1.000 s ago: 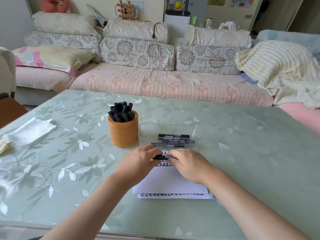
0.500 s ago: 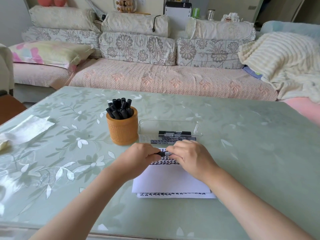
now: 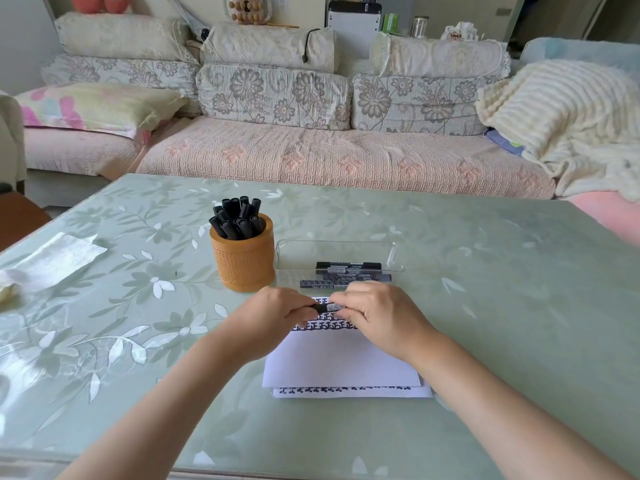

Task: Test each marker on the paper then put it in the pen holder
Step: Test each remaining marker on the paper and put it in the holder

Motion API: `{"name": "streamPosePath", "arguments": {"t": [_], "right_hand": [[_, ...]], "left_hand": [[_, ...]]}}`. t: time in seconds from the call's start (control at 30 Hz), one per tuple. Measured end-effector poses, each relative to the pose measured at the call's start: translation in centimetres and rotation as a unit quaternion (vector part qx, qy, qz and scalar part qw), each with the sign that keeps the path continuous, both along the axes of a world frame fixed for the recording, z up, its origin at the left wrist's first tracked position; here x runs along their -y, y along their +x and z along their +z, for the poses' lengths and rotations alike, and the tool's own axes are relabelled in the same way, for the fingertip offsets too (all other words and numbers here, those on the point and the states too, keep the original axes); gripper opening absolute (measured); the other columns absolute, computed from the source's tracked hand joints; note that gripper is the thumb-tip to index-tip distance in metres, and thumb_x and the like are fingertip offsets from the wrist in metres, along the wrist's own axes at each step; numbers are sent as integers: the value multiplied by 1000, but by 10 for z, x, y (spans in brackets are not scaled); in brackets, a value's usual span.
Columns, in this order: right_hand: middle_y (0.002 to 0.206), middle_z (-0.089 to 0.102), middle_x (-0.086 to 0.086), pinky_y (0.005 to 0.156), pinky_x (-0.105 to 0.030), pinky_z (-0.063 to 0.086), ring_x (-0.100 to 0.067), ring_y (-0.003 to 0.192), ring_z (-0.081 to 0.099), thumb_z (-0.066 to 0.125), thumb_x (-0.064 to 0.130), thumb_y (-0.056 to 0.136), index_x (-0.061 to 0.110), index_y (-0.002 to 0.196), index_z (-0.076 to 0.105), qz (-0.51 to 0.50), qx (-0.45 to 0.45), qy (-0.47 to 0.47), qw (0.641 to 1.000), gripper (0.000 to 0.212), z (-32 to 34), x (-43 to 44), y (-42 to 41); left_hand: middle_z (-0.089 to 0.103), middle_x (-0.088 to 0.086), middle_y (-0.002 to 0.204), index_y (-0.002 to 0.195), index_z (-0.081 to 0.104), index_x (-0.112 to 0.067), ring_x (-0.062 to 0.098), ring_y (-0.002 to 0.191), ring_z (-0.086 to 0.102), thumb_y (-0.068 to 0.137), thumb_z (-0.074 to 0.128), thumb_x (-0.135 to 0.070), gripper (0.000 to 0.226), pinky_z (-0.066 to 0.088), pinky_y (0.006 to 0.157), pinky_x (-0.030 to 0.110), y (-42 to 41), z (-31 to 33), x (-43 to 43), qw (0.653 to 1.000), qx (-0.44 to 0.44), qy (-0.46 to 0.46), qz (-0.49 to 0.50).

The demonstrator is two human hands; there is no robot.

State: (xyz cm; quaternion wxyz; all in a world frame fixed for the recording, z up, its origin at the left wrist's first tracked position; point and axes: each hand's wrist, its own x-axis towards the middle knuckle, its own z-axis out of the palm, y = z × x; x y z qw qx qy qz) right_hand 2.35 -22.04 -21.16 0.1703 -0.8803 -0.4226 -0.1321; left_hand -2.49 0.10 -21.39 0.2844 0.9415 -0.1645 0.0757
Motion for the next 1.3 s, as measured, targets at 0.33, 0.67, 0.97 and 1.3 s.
{"name": "streamPosePath", "arguments": {"t": [0.33,0.67,0.97,1.3], "right_hand": [[58,47,4,62,-33,40,-13,60,45,46,37,100,27,69,52,-71,-181,-15,981,33,0,10,-3],[85,53,13,80,-35,47,-12,82,56,50,30,99,24,107,69,-73,-175,27,982,21,-10,11,-1],[95,57,16,79,-24,44,-5,80,56,53,15,96,36,125,51,-71,-214,81,971,36,-8,16,-3],[101,59,14,80,-12,39,-3,90,57,31,-23,79,26,115,70,-57,-274,210,937,72,-7,31,-1]], "left_hand": [[58,-10,85,96,72,-22,9,81,50,91,64,-25,9,38,69,20,-3,0,-29,990,133,53,14],[59,0,112,121,65,-21,23,97,58,95,57,-19,27,35,62,28,-4,-22,-44,969,31,86,231],[61,-2,94,95,66,-19,25,82,60,91,62,-26,8,49,62,35,3,-27,-35,966,73,51,242],[58,-10,93,98,67,-26,12,86,56,89,60,-26,11,50,67,29,-5,-17,3,986,148,32,65]]}}
